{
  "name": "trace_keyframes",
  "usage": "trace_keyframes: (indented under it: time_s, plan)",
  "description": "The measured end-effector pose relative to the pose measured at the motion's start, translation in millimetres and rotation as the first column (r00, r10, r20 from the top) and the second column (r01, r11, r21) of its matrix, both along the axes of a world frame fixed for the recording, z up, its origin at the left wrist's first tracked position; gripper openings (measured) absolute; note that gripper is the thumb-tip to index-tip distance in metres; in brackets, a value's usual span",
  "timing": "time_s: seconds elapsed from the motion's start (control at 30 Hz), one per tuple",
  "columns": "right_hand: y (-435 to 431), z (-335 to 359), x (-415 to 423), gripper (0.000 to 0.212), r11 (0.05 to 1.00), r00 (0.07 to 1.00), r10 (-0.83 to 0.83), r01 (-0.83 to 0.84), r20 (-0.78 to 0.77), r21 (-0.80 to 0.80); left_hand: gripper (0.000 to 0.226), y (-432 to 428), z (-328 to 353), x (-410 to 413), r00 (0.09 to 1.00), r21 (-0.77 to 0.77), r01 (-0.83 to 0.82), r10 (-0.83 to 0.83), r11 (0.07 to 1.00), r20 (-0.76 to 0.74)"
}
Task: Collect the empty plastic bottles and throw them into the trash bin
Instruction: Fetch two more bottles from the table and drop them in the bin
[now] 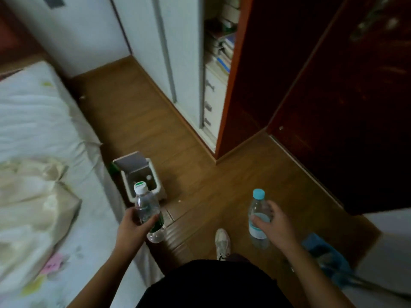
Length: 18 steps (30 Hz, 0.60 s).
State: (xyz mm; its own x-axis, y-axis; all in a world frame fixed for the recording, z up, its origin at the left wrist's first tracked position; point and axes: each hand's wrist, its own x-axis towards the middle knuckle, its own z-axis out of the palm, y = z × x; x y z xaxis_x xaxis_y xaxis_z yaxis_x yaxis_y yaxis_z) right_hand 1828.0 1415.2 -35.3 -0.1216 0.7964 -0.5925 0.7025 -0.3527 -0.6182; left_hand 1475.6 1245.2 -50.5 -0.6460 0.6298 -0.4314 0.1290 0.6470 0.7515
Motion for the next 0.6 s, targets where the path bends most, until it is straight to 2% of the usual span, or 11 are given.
trace_keyframes:
  time_s: [0.17,0.37,0.5,0.6]
  plan:
    - [79,-2,-102,0.081,0.953,0.954,0.300,-0.298,-0.013,0.057,0.039,-31,-7,-14,0.949,-0.072,-0.312,0.308,0.947,-0.063]
    - [120,0,-233,0.079,0.801,0.802,0.595,-0.587,-0.054,0.121,0.043,-85,-13,-23,0.780,-0.094,-0.625,0.617,0.775,-0.108]
    - [131,-6,-308,0.079,0.720,0.721,0.691,-0.682,-0.051,0.127,0.049,-98,-20,-44,0.687,-0.105,-0.726,0.722,0.680,-0.077]
    - [131,-14,-355,0.078,0.682,0.682,0.730,-0.722,-0.045,0.117,0.051,-93,-28,-83,0.678,-0.102,-0.735,0.729,0.671,-0.092]
